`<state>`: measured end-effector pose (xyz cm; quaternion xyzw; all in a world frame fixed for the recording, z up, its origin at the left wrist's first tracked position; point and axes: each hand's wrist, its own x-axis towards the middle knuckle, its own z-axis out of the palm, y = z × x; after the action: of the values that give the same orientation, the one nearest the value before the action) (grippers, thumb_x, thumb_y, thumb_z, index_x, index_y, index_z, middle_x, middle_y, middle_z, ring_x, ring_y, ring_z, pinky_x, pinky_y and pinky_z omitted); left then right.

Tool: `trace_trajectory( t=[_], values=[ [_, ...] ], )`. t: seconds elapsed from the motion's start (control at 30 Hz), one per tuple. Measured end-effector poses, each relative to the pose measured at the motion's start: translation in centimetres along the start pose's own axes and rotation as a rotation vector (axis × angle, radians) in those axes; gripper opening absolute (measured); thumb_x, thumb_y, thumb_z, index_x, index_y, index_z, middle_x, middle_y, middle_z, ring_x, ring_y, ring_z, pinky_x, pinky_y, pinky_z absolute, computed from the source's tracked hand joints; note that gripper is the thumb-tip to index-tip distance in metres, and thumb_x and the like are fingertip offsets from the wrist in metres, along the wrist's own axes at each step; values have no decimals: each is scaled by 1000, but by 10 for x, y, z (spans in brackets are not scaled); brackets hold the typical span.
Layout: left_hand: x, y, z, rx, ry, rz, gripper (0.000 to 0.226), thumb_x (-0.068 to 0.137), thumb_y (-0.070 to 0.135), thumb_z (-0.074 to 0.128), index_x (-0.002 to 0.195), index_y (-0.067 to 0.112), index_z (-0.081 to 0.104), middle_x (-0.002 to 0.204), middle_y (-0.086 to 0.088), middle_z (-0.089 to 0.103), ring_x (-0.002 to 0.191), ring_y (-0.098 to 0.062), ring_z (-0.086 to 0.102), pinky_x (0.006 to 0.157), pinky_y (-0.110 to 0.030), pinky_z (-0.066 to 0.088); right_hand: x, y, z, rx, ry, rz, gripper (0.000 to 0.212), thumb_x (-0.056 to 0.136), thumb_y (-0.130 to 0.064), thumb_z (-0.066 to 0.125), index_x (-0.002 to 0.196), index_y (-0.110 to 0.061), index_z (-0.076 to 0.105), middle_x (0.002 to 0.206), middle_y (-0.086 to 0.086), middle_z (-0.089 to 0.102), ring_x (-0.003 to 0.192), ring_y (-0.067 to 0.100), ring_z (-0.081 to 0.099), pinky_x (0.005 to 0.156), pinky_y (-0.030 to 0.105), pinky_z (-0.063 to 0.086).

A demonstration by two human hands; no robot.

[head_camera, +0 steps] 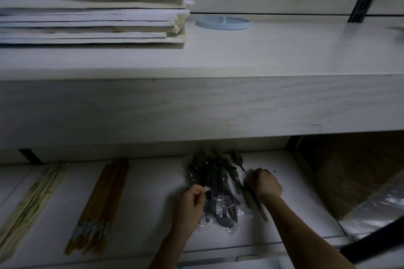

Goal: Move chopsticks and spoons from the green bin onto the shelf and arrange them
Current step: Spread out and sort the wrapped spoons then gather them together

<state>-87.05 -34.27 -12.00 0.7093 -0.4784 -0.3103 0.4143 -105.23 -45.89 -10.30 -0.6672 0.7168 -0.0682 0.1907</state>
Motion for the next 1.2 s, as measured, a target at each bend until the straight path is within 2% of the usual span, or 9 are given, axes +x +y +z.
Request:
trace_trajectory(
  t=[0.27, 0.4, 0.57, 0.67, 0.77, 0.93, 1.07, 1.13, 1.2],
  values=[
    [-2, 4, -4, -6, -17, -8, 36, 91, 8, 53, 74, 40, 52, 73, 10, 61, 74, -16, 62, 68, -30, 49, 13, -18, -7, -103, -198, 58, 36, 89, -36, 54, 114, -9, 56, 97, 7, 59, 85, 21, 55, 74, 27, 42],
    [-3, 5, -7, 11, -21, -17, 35, 92, 10, 53, 75, 40, 51, 77, 9, 63, 77, -16, 64, 72, -34, 52, 16, -19, -11, -93, -221, 32, 50, 84, -46, 61, 118, -9, 56, 118, 10, 59, 103, 24, 58, 80, 28, 44],
    [-4, 5, -8, 18, -19, -10, 33, 91, 10, 54, 75, 40, 52, 76, 6, 63, 75, -19, 63, 72, -38, 52, 19, -14, -14, -63, -281, -21, 42, 91, -27, 54, 127, -7, 46, 124, 14, 55, 113, 28, 55, 87, 31, 44],
    [-4, 4, -9, 20, -4, -11, 34, 90, 10, 54, 74, 40, 52, 78, 2, 65, 76, -20, 64, 73, -39, 52, 21, -11, -12, -2, -310, -25, 43, 94, -26, 49, 130, -3, 42, 127, 17, 54, 112, 28, 54, 91, 32, 43],
    [-4, 4, -10, 11, 11, -23, 32, 90, 9, 54, 77, 39, 53, 78, 4, 64, 78, -19, 64, 75, -38, 53, 20, -7, -10, 88, -284, 14, 37, 97, -25, 44, 125, -1, 45, 123, 18, 57, 95, 22, 53, 78, 28, 38],
    [-8, 14, -14, -73, 150, -10, 28, 89, 4, 55, 80, 31, 56, 75, 9, 61, 72, -15, 59, 68, -27, 50, 5, -6, -20, 112, -90, 60, 27, 98, -15, 41, 120, -1, 48, 119, 18, 59, 106, 31, 58, 72, 28, 37],
    [-11, 36, -15, -281, 147, -16, 16, 92, 12, 54, 86, 26, 59, 85, 3, 65, 81, -15, 61, 69, -12, 45, -45, -10, -33, 419, 24, -96, 24, 98, -19, 40, 104, -4, 58, 100, 12, 65, 93, 28, 59, 76, 32, 40],
    [-10, 50, -11, -569, 40, -176, 8, 94, 20, 53, 100, 21, 58, 97, -2, 65, 90, -17, 61, 78, -19, 48, -81, -16, -35, 591, -88, -235, 21, 98, -20, 41, 90, -11, 58, 79, 0, 59, 75, 15, 54, 72, 27, 43],
    [-7, 58, -6, -911, -71, -366, 21, 95, 24, 49, 113, 15, 52, 106, -6, 62, 96, -21, 60, 82, -24, 48, -111, -27, -35, 631, -299, -362, 22, 99, -20, 40, 82, -18, 54, 71, -7, 53, 66, 6, 49, 61, 13, 40]
  ],
)
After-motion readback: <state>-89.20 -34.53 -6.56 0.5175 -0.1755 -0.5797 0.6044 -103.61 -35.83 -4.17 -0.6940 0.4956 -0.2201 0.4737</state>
